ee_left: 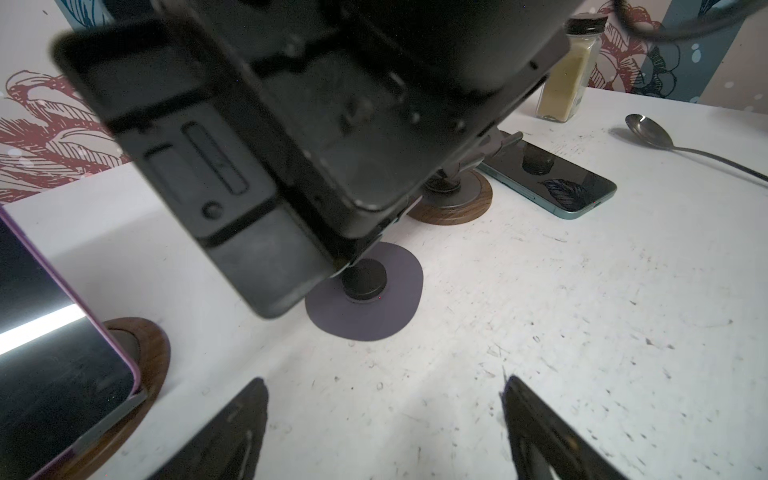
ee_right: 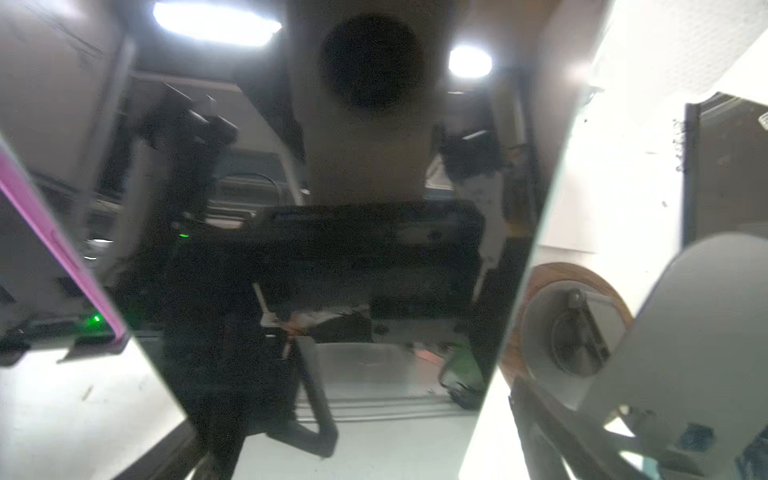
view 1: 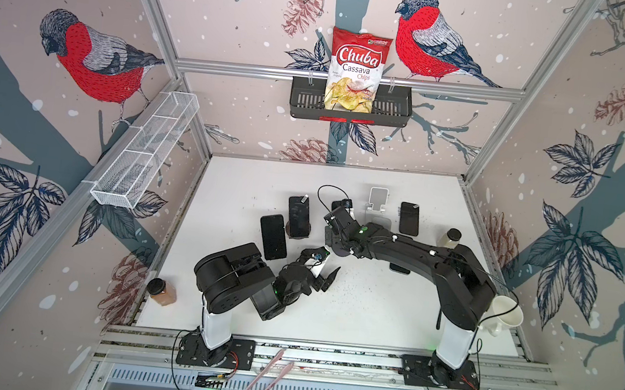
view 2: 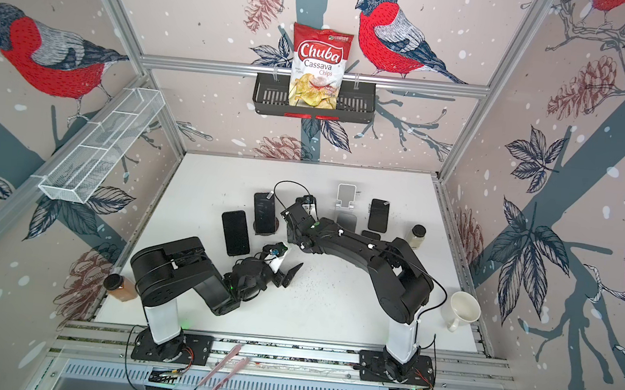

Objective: Remove the phone from the phone stand
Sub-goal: Rotate the phone stand with the phone at the center of the table.

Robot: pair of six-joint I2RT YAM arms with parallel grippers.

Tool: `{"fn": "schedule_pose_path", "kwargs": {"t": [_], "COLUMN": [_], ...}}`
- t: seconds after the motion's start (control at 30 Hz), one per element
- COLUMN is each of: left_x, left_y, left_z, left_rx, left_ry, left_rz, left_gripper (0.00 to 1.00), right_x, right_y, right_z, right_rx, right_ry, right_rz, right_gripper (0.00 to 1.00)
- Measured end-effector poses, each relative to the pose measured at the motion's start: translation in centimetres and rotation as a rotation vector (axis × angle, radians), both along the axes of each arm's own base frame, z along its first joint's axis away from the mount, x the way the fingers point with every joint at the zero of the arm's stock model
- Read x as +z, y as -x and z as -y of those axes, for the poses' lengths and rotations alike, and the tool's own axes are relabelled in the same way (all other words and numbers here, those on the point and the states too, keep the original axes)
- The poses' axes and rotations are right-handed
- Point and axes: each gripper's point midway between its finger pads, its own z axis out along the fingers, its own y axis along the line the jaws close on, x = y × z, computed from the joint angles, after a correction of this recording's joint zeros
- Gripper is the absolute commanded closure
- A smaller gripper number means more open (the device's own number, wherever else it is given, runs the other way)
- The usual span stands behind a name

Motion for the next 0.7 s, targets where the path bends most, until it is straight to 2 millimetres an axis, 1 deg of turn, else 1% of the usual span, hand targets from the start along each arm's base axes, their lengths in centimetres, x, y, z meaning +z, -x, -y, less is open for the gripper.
{"fn": "schedule_pose_path", "kwargs": {"t": [0.13, 0.33, 0.53, 0.7], "left_x": [0.0, -0.1, 0.1, 1.0], "left_y": [0.0, 0.0, -0.1, -1.2], "left_z": [0.1, 0.1, 0.3, 1.3], "left_rx": [-0.001, -0.002, -0.002, 0.01], "left_ry": [0.0, 0.001, 0.003, 0.035], "left_rz": [-0.001, -0.001, 0.0, 0.004], "left_gripper": [0.13, 0.13, 0.13, 0.14], "right_x": [0.2, 0.9, 2.3, 3.9], "right_y": [0.1, -0.2, -1.1, -2.0], "right_z": [-0.1, -0.4, -0.4, -0.7], "right_rx": [0.011, 0.013, 0.001, -0.003], "right_ry": [-0.011, -0.078, -0.14, -0.18], "right_rz": [0.0, 0.008, 0.035, 0.058], "right_gripper": [0.0, 0.01, 0.01, 0.0]}}
